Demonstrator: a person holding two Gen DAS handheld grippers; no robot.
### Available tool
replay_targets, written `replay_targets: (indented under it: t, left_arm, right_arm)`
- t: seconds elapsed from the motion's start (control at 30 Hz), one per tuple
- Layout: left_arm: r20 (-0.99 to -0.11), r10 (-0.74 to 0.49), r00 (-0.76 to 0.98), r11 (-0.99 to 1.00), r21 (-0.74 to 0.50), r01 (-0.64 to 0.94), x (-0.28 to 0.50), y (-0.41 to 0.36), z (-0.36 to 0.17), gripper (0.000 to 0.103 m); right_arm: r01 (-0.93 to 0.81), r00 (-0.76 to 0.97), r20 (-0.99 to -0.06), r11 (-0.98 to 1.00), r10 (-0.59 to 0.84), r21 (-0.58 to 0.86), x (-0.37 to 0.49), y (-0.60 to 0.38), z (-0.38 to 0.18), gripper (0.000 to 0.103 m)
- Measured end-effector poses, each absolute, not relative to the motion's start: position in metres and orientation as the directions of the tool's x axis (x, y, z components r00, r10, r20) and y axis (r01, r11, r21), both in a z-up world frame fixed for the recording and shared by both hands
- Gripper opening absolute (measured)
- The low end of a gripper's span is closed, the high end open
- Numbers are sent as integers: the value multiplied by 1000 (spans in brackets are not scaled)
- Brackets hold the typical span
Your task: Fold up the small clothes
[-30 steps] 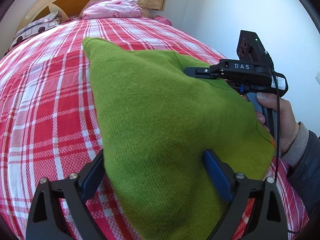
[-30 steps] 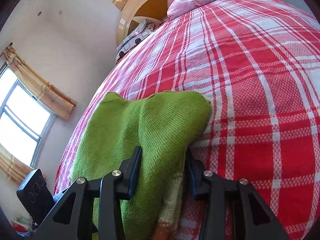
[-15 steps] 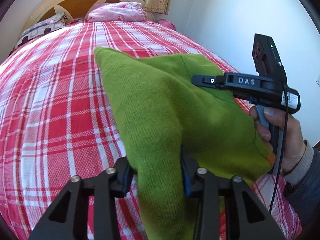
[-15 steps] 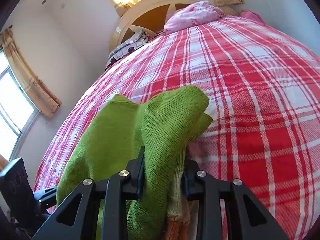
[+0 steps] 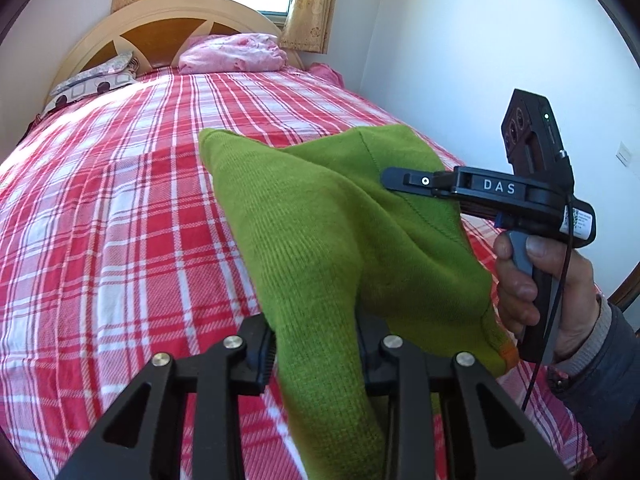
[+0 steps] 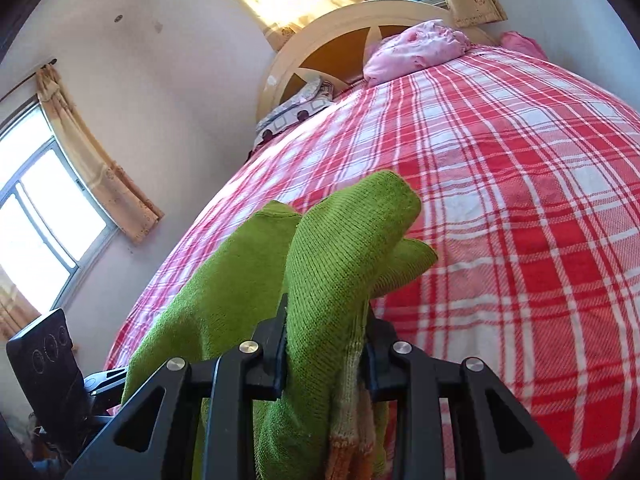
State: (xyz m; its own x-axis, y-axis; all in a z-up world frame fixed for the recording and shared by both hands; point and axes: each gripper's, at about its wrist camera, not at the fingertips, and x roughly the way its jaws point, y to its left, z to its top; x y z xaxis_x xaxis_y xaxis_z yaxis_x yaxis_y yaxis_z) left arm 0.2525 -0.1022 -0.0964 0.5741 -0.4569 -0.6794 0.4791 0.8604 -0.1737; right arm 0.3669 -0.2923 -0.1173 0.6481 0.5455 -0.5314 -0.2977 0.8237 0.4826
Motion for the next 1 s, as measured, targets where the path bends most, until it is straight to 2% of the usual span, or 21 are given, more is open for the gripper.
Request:
replay_targets:
  t: [0.2, 1.0]
  left_arm:
    - [-673, -425, 605, 878, -145, 456, 230, -83, -89, 33]
    - [-660, -333, 673, 938, -159, 308, 153, 12, -84, 33]
  right_arm:
    - [-336, 626, -517, 800, 584, 496, 348, -264, -113, 30]
    - [-486, 512, -471, 694, 719, 531, 306, -148, -112, 30]
